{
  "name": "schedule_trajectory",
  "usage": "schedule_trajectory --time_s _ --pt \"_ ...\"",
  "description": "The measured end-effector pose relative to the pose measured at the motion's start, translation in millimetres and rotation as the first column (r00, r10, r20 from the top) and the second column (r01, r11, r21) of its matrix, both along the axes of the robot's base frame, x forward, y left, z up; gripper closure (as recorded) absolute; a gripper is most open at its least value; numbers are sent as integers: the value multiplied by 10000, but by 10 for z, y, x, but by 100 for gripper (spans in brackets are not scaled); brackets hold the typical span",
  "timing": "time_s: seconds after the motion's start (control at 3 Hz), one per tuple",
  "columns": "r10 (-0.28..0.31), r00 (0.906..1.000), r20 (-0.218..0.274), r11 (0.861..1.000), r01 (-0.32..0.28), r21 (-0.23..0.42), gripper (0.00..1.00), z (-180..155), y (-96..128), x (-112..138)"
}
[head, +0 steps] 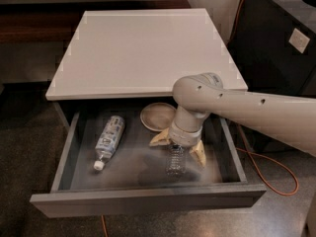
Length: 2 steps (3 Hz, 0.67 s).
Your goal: Pick water bottle from top drawer and place on counter
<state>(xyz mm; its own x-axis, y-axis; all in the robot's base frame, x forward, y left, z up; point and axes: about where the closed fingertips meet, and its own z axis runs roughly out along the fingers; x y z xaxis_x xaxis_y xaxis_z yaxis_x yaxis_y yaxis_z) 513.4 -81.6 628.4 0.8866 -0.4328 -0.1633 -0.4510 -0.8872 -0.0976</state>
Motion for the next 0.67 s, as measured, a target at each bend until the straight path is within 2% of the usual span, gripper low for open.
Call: schedule_trajectory --time_s 0.67 --pt "-118 9991 -396 9996 108 -243 47 -82 5 -17"
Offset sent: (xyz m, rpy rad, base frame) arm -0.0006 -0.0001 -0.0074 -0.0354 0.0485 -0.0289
